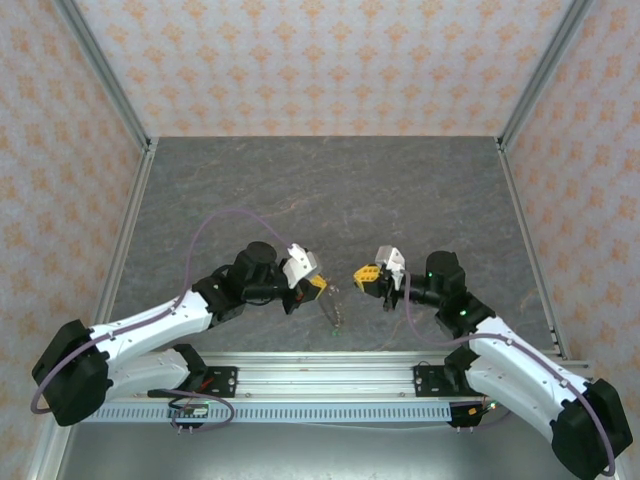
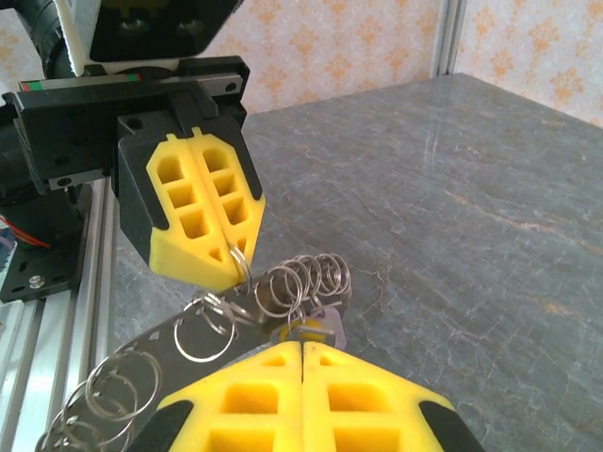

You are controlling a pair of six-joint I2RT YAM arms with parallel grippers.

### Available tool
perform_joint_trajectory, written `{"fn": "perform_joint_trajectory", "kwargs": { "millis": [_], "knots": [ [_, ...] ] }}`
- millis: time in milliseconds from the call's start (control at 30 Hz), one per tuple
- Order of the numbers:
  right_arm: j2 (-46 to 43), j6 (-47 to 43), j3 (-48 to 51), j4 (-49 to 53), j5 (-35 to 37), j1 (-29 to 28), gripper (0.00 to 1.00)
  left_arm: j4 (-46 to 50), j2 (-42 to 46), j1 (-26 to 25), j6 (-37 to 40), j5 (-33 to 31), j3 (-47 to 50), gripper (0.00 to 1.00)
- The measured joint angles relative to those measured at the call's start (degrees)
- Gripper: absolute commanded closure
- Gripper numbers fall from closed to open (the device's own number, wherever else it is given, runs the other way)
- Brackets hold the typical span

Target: Put the keys on the keyring

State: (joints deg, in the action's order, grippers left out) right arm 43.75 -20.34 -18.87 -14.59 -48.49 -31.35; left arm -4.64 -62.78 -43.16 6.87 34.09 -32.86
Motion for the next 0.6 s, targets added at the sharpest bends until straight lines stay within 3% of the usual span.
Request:
{"fn": "perform_joint_trajectory", "kwargs": {
  "millis": [600],
  "knots": [
    [11.87,-5.60,-5.16,-2.25,-5.86,-4.63,1.00,0.02,-1.49,-0.37,2.99,2.67,-1.66,1.00]
  ]
}}
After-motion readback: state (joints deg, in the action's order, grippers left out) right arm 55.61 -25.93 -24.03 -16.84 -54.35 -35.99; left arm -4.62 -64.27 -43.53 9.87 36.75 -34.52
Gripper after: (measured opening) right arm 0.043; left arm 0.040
